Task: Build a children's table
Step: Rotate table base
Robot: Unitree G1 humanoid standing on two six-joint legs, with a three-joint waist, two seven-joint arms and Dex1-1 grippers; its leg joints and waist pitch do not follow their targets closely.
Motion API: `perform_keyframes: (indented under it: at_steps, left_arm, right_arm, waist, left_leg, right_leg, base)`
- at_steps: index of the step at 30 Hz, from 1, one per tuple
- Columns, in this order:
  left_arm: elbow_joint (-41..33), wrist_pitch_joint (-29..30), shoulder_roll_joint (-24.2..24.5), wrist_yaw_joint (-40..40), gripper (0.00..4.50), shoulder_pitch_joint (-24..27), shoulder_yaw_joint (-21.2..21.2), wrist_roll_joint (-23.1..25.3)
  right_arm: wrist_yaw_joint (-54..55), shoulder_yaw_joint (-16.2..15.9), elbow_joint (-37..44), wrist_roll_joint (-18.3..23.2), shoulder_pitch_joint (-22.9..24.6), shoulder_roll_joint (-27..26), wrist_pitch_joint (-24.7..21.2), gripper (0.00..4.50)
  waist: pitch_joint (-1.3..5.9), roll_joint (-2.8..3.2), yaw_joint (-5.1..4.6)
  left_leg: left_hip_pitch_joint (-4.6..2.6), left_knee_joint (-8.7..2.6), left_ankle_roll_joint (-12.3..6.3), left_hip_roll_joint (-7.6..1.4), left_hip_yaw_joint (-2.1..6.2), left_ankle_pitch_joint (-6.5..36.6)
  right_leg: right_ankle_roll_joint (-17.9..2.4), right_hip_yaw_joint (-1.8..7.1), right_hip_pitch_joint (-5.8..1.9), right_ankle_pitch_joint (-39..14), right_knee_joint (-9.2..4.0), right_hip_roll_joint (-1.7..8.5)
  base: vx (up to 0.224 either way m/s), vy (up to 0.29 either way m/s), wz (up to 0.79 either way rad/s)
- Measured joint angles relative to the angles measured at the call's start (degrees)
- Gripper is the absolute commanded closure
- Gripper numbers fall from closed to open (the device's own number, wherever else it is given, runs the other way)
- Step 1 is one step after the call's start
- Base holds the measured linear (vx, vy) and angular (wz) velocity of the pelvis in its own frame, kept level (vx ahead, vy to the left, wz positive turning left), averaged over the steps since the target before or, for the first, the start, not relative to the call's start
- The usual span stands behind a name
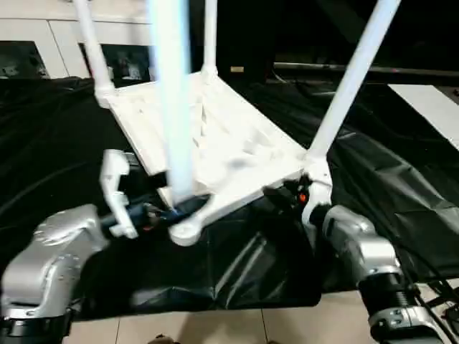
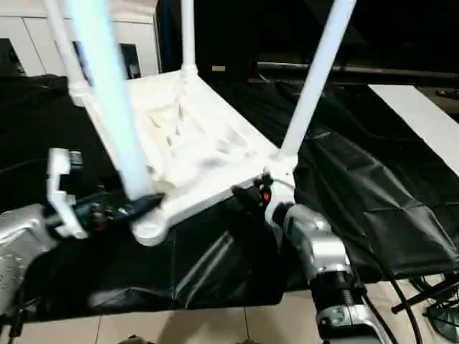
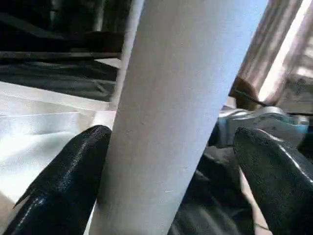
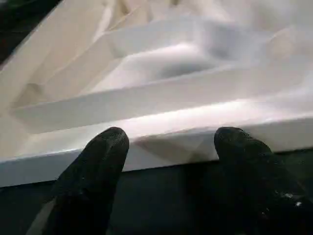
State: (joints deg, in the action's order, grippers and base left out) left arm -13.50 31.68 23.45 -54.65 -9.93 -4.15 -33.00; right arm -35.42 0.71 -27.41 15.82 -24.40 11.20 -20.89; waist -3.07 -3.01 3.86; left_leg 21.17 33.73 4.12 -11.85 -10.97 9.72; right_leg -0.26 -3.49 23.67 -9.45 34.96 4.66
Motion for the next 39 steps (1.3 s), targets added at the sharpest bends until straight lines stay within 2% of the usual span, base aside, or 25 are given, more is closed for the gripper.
perform_keyframes:
  at_steps: [5,10,17,26,32,39]
  left_arm:
    - [-1.3,2.2,-2.5,1.4,0.04,-3.0,3.9,-0.7]
    - [-2.0,3.6,-5.0,2.0,0.04,-5.0,7.3,-1.1]
    - [-3.0,4.1,-9.2,2.9,0.04,-7.6,11.1,-1.8]
    - [4.0,0.7,-14.9,4.9,0.04,-13.9,15.9,3.3]
    - [7.8,-3.0,-16.5,5.5,0.04,-16.4,18.8,7.0]
    - [14.1,-5.1,-17.9,9.7,0.04,-18.1,20.1,12.1]
  right_arm:
    - [2.4,0.1,-4.2,-2.4,-2.3,0.7,1.9,1.34]
    - [4.6,1.8,-5.3,-2.4,-2.6,0.8,2.3,1.34]
    - [2.7,1.7,-6.7,-2.2,-3.3,-1.1,2.5,1.34]
    - [0.2,0.3,-7.5,-2.1,-4.1,-4.1,1.4,1.34]
    - [-0.3,-0.4,-10.1,-2.8,-5.8,-5.2,1.5,1.34]
    - [-1.3,-0.8,-12.3,-3.3,-7.0,-6.2,2.3,1.34]
  waist:
    - [0.02,-0.03,-0.12]
    - [0.02,-0.03,-0.53]
    - [0.03,-0.03,-0.9]
    - [0.1,-0.15,-1.94]
    - [0.1,-0.15,-1.86]
    - [0.09,-0.13,-1.62]
  left_leg:
    - [-0.1,0.01,0.0,0.0,-0.11,0.0]
    - [-0.13,0.0,0.0,-0.02,-0.09,0.0]
    - [-0.14,0.01,0.01,-0.03,-0.04,0.0]
    - [-0.11,0.04,0.01,-0.04,0.06,0.0]
    - [-0.15,0.04,0.01,-0.03,0.28,0.0]
    - [-0.1,0.03,0.02,-0.03,0.32,0.0]
  right_leg:
    - [0.0,0.07,0.0,0.0,0.04,0.01]
    - [0.2,0.06,0.01,-0.1,0.05,-0.01]
    - [0.2,0.04,0.01,0.0,0.04,-0.05]
    - [0.2,0.05,0.02,0.0,0.02,-0.11]
    - [0.1,-0.06,0.03,0.1,0.01,-0.13]
    - [0.1,-0.1,0.06,0.1,0.0,-0.14]
  base:
    - [0.0,0.0,0.0]
    - [0.0,0.0,0.0]
    - [0.0,0.0,0.0]
    - [0.0,0.0,0.0]
    - [0.0,0.0,0.0]
    - [0.0,0.0,0.0]
